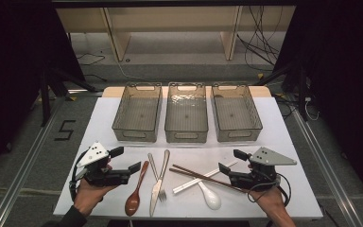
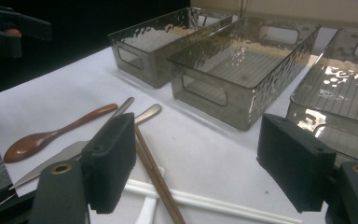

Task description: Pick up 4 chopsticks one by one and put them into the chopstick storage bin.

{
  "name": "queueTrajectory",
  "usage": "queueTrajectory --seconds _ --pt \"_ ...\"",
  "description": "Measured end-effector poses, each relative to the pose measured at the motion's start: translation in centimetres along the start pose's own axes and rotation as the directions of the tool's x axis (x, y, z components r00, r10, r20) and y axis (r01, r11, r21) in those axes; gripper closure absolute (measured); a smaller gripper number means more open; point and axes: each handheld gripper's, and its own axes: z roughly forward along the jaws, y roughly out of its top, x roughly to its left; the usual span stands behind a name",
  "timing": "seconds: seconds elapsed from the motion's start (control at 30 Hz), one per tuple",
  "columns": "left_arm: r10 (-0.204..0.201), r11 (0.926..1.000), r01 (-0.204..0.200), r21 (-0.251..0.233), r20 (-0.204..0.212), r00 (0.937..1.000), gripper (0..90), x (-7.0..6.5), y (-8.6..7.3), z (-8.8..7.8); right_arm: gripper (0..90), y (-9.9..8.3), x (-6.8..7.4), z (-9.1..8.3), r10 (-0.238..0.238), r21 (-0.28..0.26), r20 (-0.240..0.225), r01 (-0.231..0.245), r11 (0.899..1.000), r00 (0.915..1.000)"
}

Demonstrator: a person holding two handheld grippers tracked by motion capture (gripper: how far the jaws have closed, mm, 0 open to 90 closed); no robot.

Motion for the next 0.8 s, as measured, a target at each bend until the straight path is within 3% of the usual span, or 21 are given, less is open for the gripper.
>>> queueTrajectory --seconds 0.3,0.4,0.43,0.5,0.53,0.67,0.73,0.77,0.8 --pt "0.0 1.0 0.0 0.0 -0.001 1.0 12.8 0.1 -0.1 0.1 30.9 0.4 -0.1 0.3 -0.017 0.044 -0.019 0.018 0.999 0.9997" --pt "-0.002 1.0 0.002 0.001 -0.003 1.0 12.8 0.1 -0.1 0.1 33.4 1.0 -0.2 0.8 -0.042 0.105 -0.022 0.044 0.993 0.9989" --pt "-0.002 1.0 0.002 0.002 -0.002 1.0 12.8 0.1 -0.1 0.1 33.5 1.2 -0.3 1.0 -0.057 0.135 -0.012 0.058 0.989 0.9983" --pt "-0.001 1.0 0.001 0.004 -0.004 1.0 12.8 0.1 -0.1 0.2 34.9 1.7 -0.5 1.5 -0.071 0.188 -0.036 0.076 0.979 0.9969" --pt "-0.001 1.0 0.001 0.004 -0.004 1.0 12.8 0.1 -0.1 0.2 34.9 1.7 -0.5 1.5 -0.071 0.188 -0.036 0.076 0.979 0.9969" --pt "0.001 1.0 -0.001 0.004 -0.007 1.0 12.8 0.1 -0.1 0.2 38.5 2.5 -0.7 3.6 -0.127 0.316 -0.099 0.152 0.936 0.987" --pt "0.005 1.0 -0.005 0.006 -0.009 0.9999 12.8 0.1 -0.1 0.2 41.0 2.5 -0.6 4.6 -0.15 0.365 -0.104 0.178 0.914 0.9833" --pt "0.003 1.0 -0.003 0.004 -0.009 1.0 12.8 0.2 -0.1 0.2 41.0 2.5 -0.6 4.6 -0.15 0.365 -0.104 0.178 0.914 0.9833" --pt "0.002 1.0 -0.002 0.003 -0.008 1.0 12.8 0.2 -0.1 0.2 42.9 2.4 -0.6 5.4 -0.151 0.415 -0.121 0.188 0.89 0.9811"
